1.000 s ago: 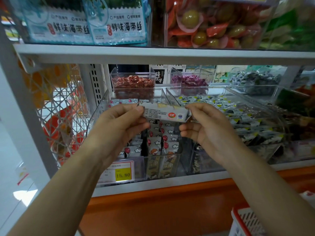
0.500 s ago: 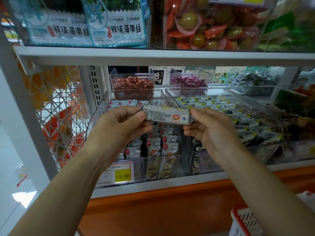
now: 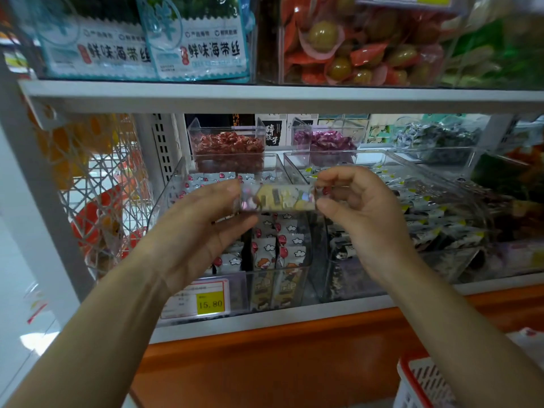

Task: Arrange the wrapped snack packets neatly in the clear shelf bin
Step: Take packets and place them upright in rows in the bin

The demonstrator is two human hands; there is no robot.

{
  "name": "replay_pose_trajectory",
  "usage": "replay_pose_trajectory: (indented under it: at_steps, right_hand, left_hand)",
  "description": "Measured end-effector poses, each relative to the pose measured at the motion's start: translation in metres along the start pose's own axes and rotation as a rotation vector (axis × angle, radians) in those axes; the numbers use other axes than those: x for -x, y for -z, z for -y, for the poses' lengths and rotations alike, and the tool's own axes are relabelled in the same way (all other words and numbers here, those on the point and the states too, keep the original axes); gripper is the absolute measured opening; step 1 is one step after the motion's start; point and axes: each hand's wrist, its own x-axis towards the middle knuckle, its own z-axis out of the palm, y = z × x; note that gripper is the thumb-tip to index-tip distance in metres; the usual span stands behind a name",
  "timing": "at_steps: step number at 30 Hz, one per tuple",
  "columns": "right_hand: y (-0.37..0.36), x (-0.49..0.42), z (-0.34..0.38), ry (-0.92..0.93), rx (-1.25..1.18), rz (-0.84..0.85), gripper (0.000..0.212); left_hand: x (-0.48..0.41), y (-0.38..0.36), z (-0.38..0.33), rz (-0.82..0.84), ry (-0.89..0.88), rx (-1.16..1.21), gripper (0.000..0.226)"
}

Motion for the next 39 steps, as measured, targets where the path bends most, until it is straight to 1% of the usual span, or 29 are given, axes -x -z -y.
replay_pose_trajectory:
  at_steps: [2, 5, 6, 8, 10, 13, 17, 20, 23, 26, 28, 30, 32, 34, 35, 36, 38, 39]
  right_hand:
    - [-0.001, 0.001, 0.002, 0.04, 0.051, 0.025, 0.046]
    - [-0.003, 0.002, 0.004, 0.025, 0.034, 0.041, 0.047]
    - [-0.002, 0.002, 0.005, -0.001, -0.011, 0.038, 0.044]
    - [-0.003, 0.002, 0.005, -0.066, -0.081, 0.05, 0.032]
    - [-0.005, 0.003, 0.005, -0.068, -0.017, 0.081, 0.02]
    - [-0.009, 0.005, 0.007, -0.057, -0.016, 0.114, 0.018]
    - [-0.012, 0.006, 0.006, -0.132, -0.121, 0.06, 0.027]
    - [-0.013, 0.004, 0.005, -0.21, -0.185, 0.015, 0.025]
    - [-0.014, 0.004, 0.003, -0.246, -0.169, -0.049, 0.028]
    - [-0.015, 0.005, 0.001, -0.248, -0.142, -0.132, 0.027]
    - [-0.016, 0.005, -0.001, -0.248, -0.134, -0.144, 0.024]
    - [-0.015, 0.004, -0.001, -0.252, -0.155, -0.097, 0.015]
    - [-0.012, 0.002, -0.002, -0.266, -0.262, -0.022, 0.005]
    - [-0.009, 0.001, -0.004, -0.271, -0.292, 0.04, 0.026]
    - [-0.008, 0.001, -0.005, -0.257, -0.243, 0.054, 0.031]
    - [-0.009, 0.001, -0.004, -0.237, -0.182, 0.051, 0.031]
    - [-0.009, -0.002, -0.004, -0.19, -0.08, 0.009, 0.018]
    - [-0.008, -0.005, -0.004, -0.176, -0.057, -0.028, 0.01]
  left_hand:
    - [0.0, 0.001, 0.002, 0.017, -0.021, -0.074, 0.035]
    - [0.001, 0.002, 0.003, 0.054, -0.043, -0.111, 0.033]
    - [0.001, 0.002, 0.002, 0.063, -0.05, -0.115, 0.034]
    - [0.002, 0.002, 0.001, 0.105, -0.067, -0.129, 0.038]
    - [0.003, -0.001, 0.002, 0.142, -0.091, -0.151, 0.041]
    - [0.004, -0.008, 0.005, 0.161, -0.139, -0.212, 0.041]
    - [0.006, -0.011, 0.006, 0.138, -0.269, -0.442, 0.045]
    - [0.009, -0.014, 0.007, 0.165, -0.364, -0.517, 0.053]
    - [0.011, -0.017, 0.009, 0.192, -0.411, -0.59, 0.057]
    - [0.011, -0.019, 0.011, 0.21, -0.402, -0.646, 0.054]
    - [0.011, -0.019, 0.012, 0.2, -0.393, -0.676, 0.048]
    - [0.008, -0.016, 0.011, 0.164, -0.359, -0.692, 0.04]
    - [0.004, -0.01, 0.012, 0.109, -0.284, -0.629, 0.033]
    - [0.0, -0.007, 0.013, 0.055, -0.21, -0.511, 0.031]
    - [-0.002, -0.006, 0.013, 0.039, -0.183, -0.474, 0.032]
    - [-0.004, -0.006, 0.014, 0.033, -0.16, -0.453, 0.033]
    - [-0.006, -0.007, 0.014, 0.03, -0.124, -0.449, 0.035]
    - [-0.009, -0.007, 0.013, 0.003, -0.141, -0.505, 0.036]
